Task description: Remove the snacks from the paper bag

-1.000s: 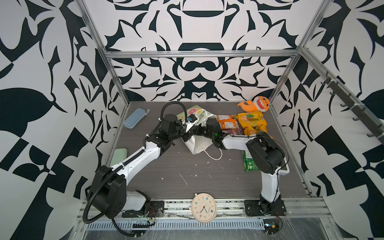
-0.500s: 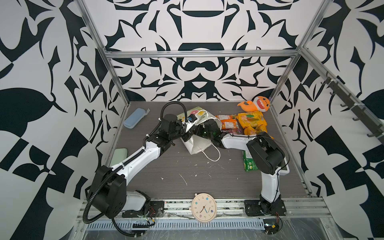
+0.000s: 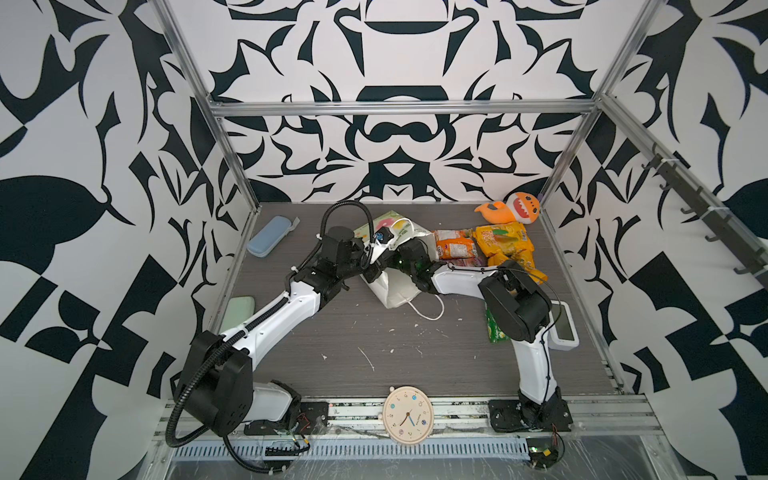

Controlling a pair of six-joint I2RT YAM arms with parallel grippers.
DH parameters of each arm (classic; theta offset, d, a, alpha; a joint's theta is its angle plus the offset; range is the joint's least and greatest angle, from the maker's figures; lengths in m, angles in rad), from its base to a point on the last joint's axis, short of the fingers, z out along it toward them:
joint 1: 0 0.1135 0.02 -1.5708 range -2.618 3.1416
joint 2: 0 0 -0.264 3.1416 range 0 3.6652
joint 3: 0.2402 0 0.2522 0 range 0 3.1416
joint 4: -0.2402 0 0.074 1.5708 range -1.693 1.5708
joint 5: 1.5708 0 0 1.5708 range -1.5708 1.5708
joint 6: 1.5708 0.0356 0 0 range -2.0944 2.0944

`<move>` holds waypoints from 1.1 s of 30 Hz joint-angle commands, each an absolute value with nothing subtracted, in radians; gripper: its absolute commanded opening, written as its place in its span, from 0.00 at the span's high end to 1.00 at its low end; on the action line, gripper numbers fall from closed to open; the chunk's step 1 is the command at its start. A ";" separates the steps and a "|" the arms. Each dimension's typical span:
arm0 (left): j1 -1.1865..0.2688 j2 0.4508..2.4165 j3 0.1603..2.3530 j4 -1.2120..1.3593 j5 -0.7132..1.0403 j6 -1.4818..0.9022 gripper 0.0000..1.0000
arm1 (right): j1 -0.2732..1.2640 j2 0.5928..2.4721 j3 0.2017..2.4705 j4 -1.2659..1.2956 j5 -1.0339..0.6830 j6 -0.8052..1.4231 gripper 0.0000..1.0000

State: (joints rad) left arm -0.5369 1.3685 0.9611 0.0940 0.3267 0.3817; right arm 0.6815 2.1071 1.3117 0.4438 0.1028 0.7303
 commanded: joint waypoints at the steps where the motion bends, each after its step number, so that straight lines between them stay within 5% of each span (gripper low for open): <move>1: -0.543 1.372 0.981 0.054 0.371 0.374 1.00 | 0.683 2.118 1.379 0.519 0.162 0.657 0.66; 2: -0.543 1.371 0.980 0.054 0.370 0.374 1.00 | 0.682 2.128 1.388 0.516 0.165 0.652 0.77; 6: -0.543 1.367 0.968 0.057 0.367 0.373 1.00 | 0.681 2.151 1.425 0.499 0.164 0.621 0.81; 9: -0.543 1.362 0.963 0.055 0.357 0.373 1.00 | 0.681 2.131 1.408 0.514 0.147 0.606 1.00; 25: -0.543 1.367 0.952 0.056 0.298 0.374 1.00 | 0.682 1.847 1.089 0.684 -0.016 0.583 1.00; 33: -0.543 1.353 0.947 0.048 0.283 0.393 1.00 | 0.683 1.754 1.050 0.536 0.123 0.550 1.00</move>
